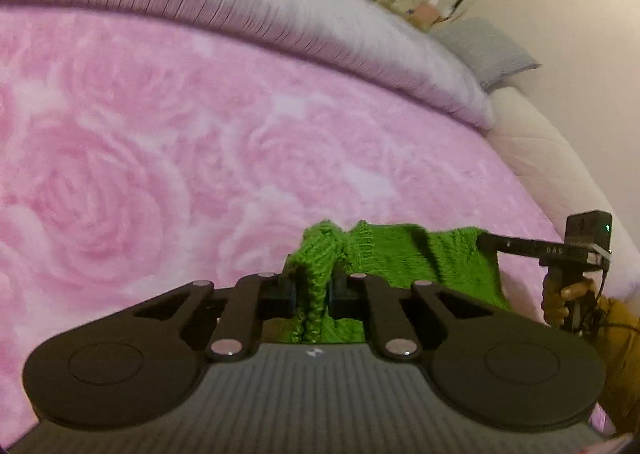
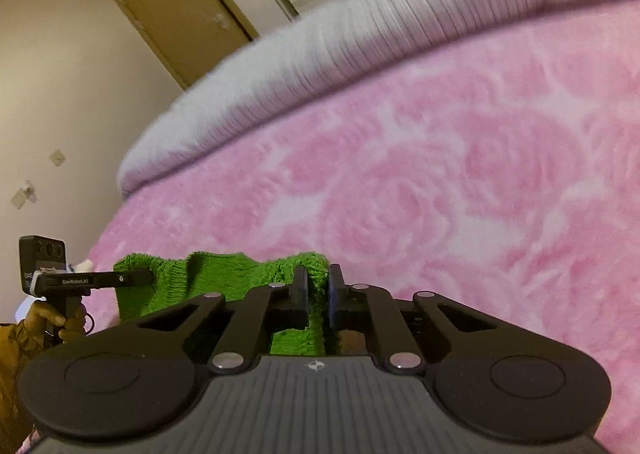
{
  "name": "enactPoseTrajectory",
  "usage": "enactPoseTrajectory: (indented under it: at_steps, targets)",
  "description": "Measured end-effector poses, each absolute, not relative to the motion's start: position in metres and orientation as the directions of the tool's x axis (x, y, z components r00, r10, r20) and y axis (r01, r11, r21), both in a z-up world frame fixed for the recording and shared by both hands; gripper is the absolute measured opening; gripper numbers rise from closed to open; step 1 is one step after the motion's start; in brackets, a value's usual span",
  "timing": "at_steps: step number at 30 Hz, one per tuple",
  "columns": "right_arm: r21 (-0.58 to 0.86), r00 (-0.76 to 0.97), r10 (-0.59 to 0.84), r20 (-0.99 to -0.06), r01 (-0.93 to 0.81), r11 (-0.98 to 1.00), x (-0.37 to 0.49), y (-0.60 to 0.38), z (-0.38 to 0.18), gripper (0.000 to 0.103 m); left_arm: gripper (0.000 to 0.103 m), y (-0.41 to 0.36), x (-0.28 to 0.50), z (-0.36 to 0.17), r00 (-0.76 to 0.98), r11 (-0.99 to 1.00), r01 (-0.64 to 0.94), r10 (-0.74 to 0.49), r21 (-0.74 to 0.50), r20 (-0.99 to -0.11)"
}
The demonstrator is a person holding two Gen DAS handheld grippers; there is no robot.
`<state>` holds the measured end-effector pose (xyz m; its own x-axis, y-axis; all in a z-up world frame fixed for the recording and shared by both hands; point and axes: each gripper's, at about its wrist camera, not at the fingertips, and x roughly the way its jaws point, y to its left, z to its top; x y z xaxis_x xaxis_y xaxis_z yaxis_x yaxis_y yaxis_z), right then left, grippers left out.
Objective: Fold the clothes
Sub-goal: 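Grasp the sweater hem with the left gripper while the right gripper grasps it too, then lift the hem with both grippers and fold it over onto the collar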
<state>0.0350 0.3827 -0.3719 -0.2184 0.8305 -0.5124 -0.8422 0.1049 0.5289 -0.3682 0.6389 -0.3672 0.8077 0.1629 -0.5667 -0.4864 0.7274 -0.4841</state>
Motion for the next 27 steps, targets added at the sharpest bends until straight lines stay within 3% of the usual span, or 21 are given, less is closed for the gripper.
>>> enactPoseTrajectory:
  at_steps: [5,10,14,18,21,24,25,27]
  targets:
    - [0.482,-0.181,0.895,-0.408,-0.875,0.043,0.011,0.325,-0.318,0.009,0.008,0.593,-0.423,-0.312,0.866,0.758,-0.431,0.195,-0.49,-0.46]
    - [0.445,-0.159,0.917,-0.364,-0.895,0.021,-0.034,0.233,-0.28,0.009,0.009,0.5,-0.481,-0.274,0.864,0.817,-0.413,0.212,-0.402,-0.457]
    - [0.384,-0.144,0.844,-0.516,-0.92,0.077,-0.091,0.159,-0.288,0.011,0.013,0.416,-0.52,-0.281,0.812,0.84,-0.441,0.224,-0.316,-0.539]
    - [0.271,-0.057,0.729,-0.682,-0.945,0.18,-0.142,0.104,-0.305,0.025,0.014,0.341,-0.542,-0.308,0.684,0.829,-0.527,0.283,-0.187,-0.672]
    - [0.227,-0.009,0.69,-0.724,-0.947,0.226,-0.168,0.074,-0.312,0.026,0.016,0.306,-0.553,-0.315,0.632,0.817,-0.562,0.322,-0.129,-0.705]
    - [0.172,0.042,0.7,-0.713,-0.957,0.232,-0.18,0.065,-0.304,0.031,0.022,0.283,-0.542,-0.313,0.589,0.842,-0.54,0.376,-0.002,-0.715]
    - [0.136,0.063,0.703,-0.709,-0.965,0.224,-0.184,0.067,-0.301,0.035,0.03,0.276,-0.536,-0.311,0.578,0.854,-0.518,0.392,0.05,-0.716]
    - [0.046,0.104,0.705,-0.702,-0.981,0.19,-0.194,0.076,-0.297,0.035,0.032,0.263,-0.522,-0.309,0.556,0.869,-0.462,0.44,0.178,-0.705]
